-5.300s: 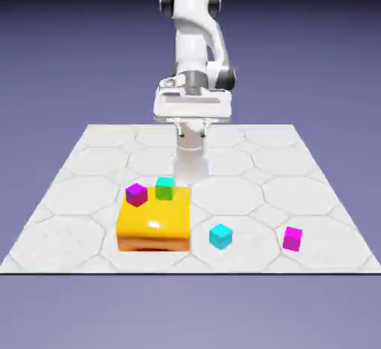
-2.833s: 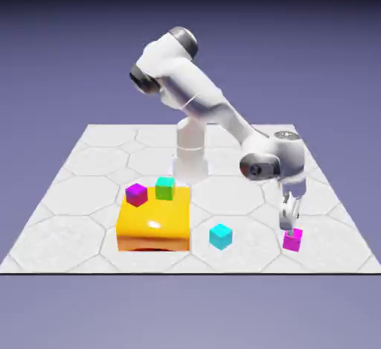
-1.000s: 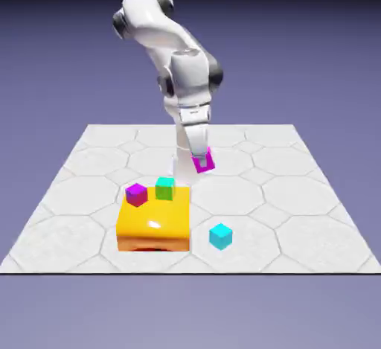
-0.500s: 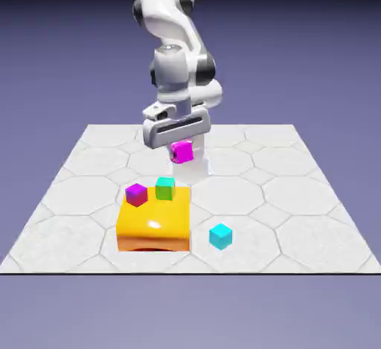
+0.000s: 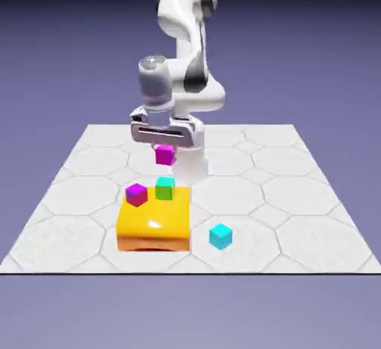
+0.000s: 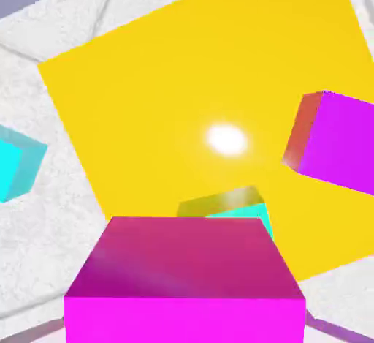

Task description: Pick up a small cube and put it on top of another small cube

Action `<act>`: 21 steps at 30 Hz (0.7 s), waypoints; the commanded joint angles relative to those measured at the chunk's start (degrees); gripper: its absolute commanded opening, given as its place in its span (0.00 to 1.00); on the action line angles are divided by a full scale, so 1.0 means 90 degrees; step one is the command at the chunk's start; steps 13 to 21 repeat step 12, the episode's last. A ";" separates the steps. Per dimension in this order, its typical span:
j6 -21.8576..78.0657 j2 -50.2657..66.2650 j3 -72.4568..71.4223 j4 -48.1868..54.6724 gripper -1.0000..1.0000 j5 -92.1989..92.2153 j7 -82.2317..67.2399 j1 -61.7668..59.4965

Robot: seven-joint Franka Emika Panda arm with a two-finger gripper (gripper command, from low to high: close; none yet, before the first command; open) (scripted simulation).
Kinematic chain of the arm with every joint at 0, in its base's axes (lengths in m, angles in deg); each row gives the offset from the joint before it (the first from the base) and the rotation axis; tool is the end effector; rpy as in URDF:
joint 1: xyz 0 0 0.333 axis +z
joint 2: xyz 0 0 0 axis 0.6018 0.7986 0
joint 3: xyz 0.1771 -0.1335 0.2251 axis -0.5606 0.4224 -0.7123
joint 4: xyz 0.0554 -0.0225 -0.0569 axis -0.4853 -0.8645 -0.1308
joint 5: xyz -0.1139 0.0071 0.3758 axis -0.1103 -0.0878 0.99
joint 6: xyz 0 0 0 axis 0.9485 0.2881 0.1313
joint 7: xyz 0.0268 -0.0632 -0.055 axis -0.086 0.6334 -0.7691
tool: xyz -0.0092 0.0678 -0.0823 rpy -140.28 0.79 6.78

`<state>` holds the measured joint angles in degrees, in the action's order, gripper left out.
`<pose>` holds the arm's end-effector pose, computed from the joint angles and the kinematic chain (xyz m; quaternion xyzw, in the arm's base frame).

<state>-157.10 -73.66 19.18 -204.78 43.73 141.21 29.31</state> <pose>0.3311 -0.0906 0.3550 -0.7677 0.6360 0.0784 0.0058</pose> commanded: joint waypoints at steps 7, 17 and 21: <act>-0.1039 0.0688 -0.0267 -0.0529 0.00 0.0254 0.0420 -0.0337; -0.1173 0.0767 -0.0265 -0.0585 1.00 0.0266 0.0410 -0.0329; -0.1173 0.0767 -0.0265 -0.0585 1.00 0.0266 0.0410 -0.0329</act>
